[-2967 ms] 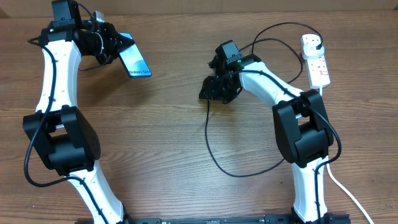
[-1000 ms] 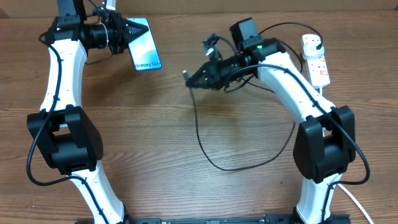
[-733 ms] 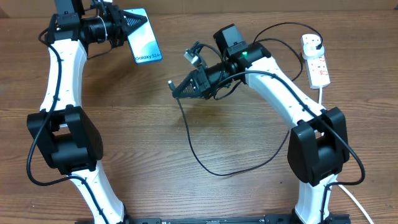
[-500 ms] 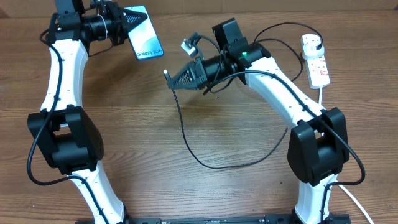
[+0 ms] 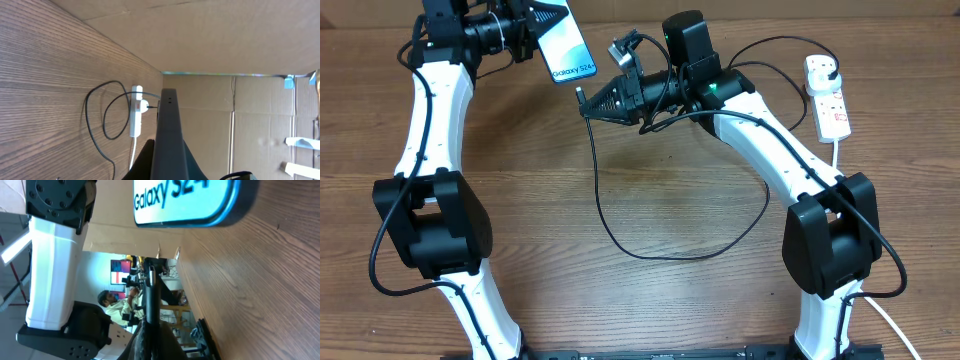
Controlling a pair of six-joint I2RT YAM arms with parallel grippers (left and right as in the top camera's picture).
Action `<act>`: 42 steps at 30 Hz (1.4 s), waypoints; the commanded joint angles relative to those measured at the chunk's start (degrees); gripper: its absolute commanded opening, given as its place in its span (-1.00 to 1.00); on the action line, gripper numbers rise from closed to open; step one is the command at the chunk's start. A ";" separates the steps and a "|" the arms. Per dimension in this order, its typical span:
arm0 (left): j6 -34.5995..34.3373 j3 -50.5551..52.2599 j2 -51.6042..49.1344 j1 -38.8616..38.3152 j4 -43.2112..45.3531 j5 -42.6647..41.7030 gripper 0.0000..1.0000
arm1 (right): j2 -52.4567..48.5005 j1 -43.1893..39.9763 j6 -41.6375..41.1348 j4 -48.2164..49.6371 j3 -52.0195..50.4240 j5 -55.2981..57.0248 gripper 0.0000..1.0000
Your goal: Plug charger to phone and switch on socket
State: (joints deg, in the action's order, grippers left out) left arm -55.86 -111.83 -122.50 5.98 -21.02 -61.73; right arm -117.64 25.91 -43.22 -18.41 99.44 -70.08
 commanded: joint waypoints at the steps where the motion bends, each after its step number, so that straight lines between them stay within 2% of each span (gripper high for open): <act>1: -2.08 -0.28 -0.02 -0.02 0.57 -1.49 -0.92 | -0.17 -0.26 -2.54 1.03 0.70 -0.02 -0.92; 10: -2.08 -0.28 -0.02 -0.02 0.76 -2.38 -0.92 | -1.01 -0.26 -6.54 7.21 0.68 -0.07 -0.93; 21: -6.16 -0.28 -0.02 0.00 6.36 -4.20 -0.92 | -1.11 -1.62 -7.82 7.87 0.66 0.11 -0.92; 42: -7.17 -0.28 -0.02 -0.39 6.34 -5.14 -0.91 | -1.55 -1.49 -8.02 9.38 0.63 1.27 -0.93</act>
State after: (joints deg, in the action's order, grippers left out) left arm -62.04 -111.81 -122.50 5.98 -15.20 -64.79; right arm -118.67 24.38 -51.00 -9.47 99.44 -68.93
